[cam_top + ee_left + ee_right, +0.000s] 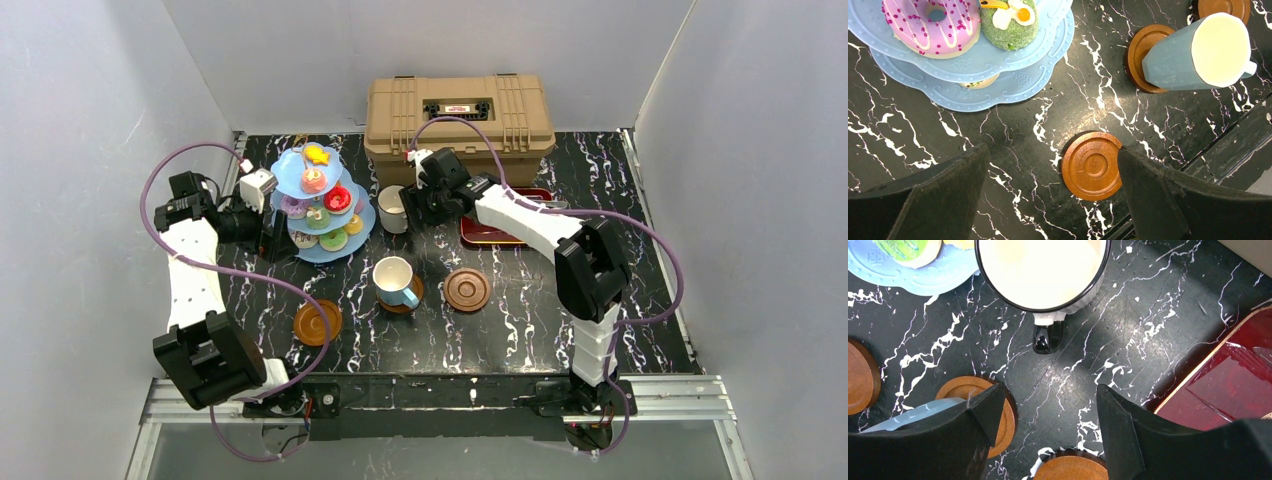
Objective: Serve the afternoon tea
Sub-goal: Pick up the cup at the center of the board.
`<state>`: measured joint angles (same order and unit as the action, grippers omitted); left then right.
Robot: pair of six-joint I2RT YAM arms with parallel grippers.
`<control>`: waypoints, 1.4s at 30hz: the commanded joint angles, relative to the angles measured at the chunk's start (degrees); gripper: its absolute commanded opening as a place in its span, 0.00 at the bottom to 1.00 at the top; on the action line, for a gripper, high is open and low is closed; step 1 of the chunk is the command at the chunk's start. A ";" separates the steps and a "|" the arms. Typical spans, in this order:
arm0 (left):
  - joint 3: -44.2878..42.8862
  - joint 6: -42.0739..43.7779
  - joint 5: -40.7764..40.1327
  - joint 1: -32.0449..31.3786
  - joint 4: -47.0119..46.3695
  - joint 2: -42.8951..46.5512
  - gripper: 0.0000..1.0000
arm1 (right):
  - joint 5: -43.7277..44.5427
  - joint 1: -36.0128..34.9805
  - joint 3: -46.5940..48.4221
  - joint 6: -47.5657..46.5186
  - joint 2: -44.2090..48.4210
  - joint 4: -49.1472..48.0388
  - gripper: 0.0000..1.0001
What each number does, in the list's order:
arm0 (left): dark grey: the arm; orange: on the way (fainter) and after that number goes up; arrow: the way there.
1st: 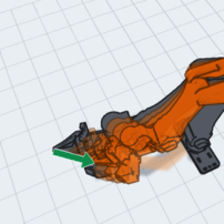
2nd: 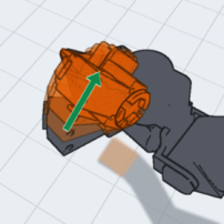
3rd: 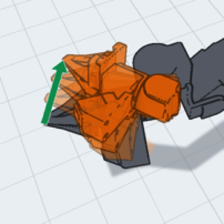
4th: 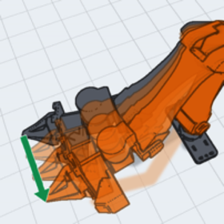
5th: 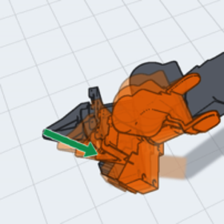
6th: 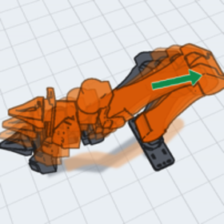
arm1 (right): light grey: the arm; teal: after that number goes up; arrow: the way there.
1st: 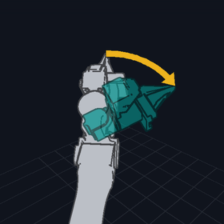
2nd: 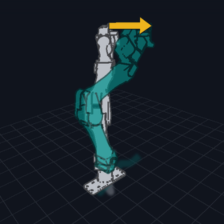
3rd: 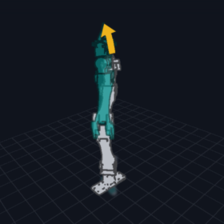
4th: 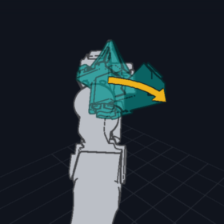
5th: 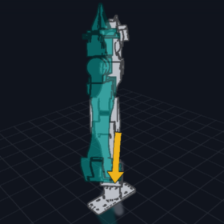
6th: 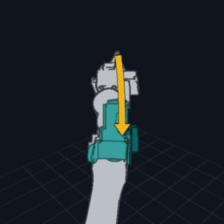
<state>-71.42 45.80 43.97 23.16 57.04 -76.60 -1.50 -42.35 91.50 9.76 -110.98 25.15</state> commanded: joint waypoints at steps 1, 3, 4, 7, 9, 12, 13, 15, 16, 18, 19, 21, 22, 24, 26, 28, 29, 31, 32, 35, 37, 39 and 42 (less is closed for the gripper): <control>-2.27 -0.78 0.85 0.32 1.44 0.51 0.98 | 0.32 -0.19 2.76 -1.75 -1.56 -4.87 0.74; -2.37 -1.57 1.11 0.33 1.41 0.48 0.98 | 0.60 -0.19 3.01 -1.86 -2.68 -6.20 0.73; -2.37 -1.73 1.26 0.31 1.41 0.59 0.98 | 0.61 -0.26 3.25 -2.00 -3.30 -6.69 0.72; -2.25 -2.57 1.64 0.37 1.29 0.81 0.98 | 0.98 -0.65 4.23 -2.22 -5.16 -7.70 0.70; -2.24 -3.17 1.74 0.38 1.11 0.84 0.98 | 1.20 -1.09 5.19 -2.41 -6.52 -7.76 0.68; -1.97 -4.25 1.56 0.34 0.47 0.84 0.98 | 3.57 -1.40 6.78 -2.46 -8.51 -8.01 0.64; -1.83 -4.31 1.63 0.32 0.52 0.89 0.98 | 3.80 -1.49 6.98 -2.46 -8.89 -8.41 0.62; -1.50 -4.54 1.65 0.31 0.26 0.95 0.98 | 4.29 -1.65 7.23 -2.51 -9.35 -9.25 0.60; -1.29 -4.70 1.61 0.32 0.14 1.00 0.98 | 4.49 -1.71 7.30 -2.52 -9.42 -9.66 0.59; -0.75 -4.96 1.44 0.31 -0.29 1.22 0.98 | 4.69 -1.92 7.46 -2.55 -9.87 -10.42 0.56; -0.61 -5.06 1.33 0.33 -0.42 1.35 0.98 | 4.74 -2.02 7.53 -2.55 -10.08 -10.68 0.52; -0.19 -5.26 1.15 0.32 -0.52 1.56 0.98 | 5.02 -2.23 7.71 -2.55 -10.66 -10.90 0.44; 0.01 -5.40 1.03 0.35 -0.59 1.64 0.98 | 5.28 -2.30 7.79 -2.59 -10.88 -10.98 0.40; 0.29 -5.76 0.59 0.30 -0.74 1.86 0.98 | 5.76 -2.56 7.66 -2.57 -11.09 -11.08 0.28; 0.48 -6.52 -0.31 0.35 -1.01 1.81 0.98 | 5.94 -2.63 7.79 -2.30 -11.09 -10.66 0.11; 0.44 -7.42 -1.26 0.34 -1.11 1.58 0.98 | 6.34 -2.66 8.05 -2.29 -10.91 -9.73 0.01; 0.34 -7.78 -1.59 0.41 -1.13 1.48 0.98 | 6.56 -2.73 7.84 -2.29 -10.54 -9.34 0.01; 0.44 -8.08 -1.86 0.47 -1.14 1.50 0.98 | 6.87 -2.81 6.53 -2.36 -9.26 -9.30 0.01; 0.59 -8.09 -1.91 0.41 -1.14 1.58 0.98 | 7.00 -2.89 5.71 -2.32 -7.88 -9.44 0.01; 1.10 -8.42 -1.92 0.48 -1.45 2.01 0.98 | 7.05 -3.00 2.78 -2.46 -4.09 -9.93 0.01; 1.34 -8.70 -1.87 0.59 -1.77 2.21 0.98 | 7.27 -3.00 0.67 -2.27 -1.18 -10.32 0.01; 1.61 -9.26 -2.11 0.66 -2.41 2.34 0.98 | 7.30 -3.00 -0.98 -1.91 1.46 -9.91 0.01; 2.13 -9.50 -1.85 0.70 -2.59 2.48 0.98 | 7.61 -3.00 -4.58 -1.18 5.68 -9.83 0.01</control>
<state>-70.04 37.26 41.43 23.42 54.33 -76.38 5.28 -45.12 89.25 7.49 -114.17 17.41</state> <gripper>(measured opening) 0.981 0.200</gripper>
